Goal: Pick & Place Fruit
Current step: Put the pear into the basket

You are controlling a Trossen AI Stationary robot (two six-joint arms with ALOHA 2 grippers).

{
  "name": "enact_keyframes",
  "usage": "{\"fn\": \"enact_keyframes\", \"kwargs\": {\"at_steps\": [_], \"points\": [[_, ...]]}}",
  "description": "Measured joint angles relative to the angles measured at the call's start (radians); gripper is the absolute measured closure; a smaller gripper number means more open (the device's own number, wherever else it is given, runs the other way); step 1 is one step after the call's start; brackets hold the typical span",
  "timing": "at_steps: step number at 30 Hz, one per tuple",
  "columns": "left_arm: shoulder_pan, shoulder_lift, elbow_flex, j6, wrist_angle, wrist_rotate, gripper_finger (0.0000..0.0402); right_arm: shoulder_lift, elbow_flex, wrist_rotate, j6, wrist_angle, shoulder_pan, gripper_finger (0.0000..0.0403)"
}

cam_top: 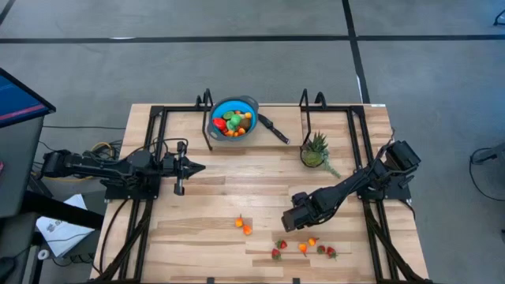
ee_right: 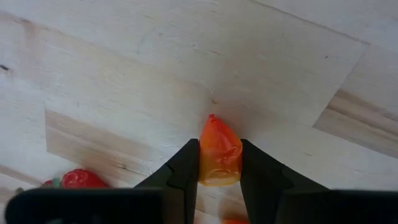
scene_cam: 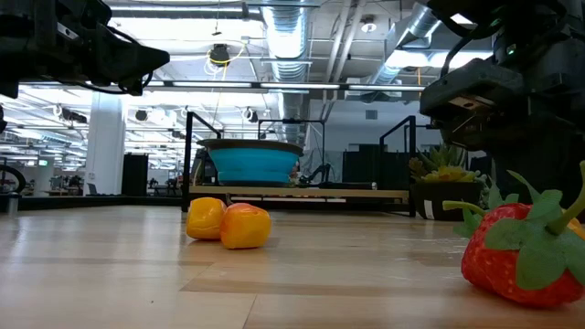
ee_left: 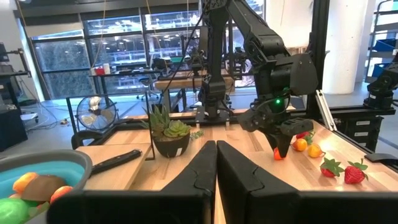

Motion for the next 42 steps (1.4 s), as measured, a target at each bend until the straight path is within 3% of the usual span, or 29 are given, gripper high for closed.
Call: {"fn": "enact_keyframes", "kwargs": {"at_steps": [9,21,31,42], "points": [[0.000,0.000,0.000,0.000,0.009,0.000,0.0398,-0.102,0.001,0.005,-0.096,-0.039,-0.021,0.0318],[0.000,0.000,0.000,0.000,0.022,0.001,0.0398,-0.260,0.001,0.091,-0.407,-0.026,-0.169,0.0316],[0.000,0.000,0.000,0.000,0.039,0.002,0.0398,-0.301,0.001,0.109,-0.778,0.243,-0.367,0.0316],[0.000,0.000,0.000,-0.015,0.061,0.004,0.0398,-0.291,0.005,0.113,-1.033,0.512,-0.556,0.0317]]}}
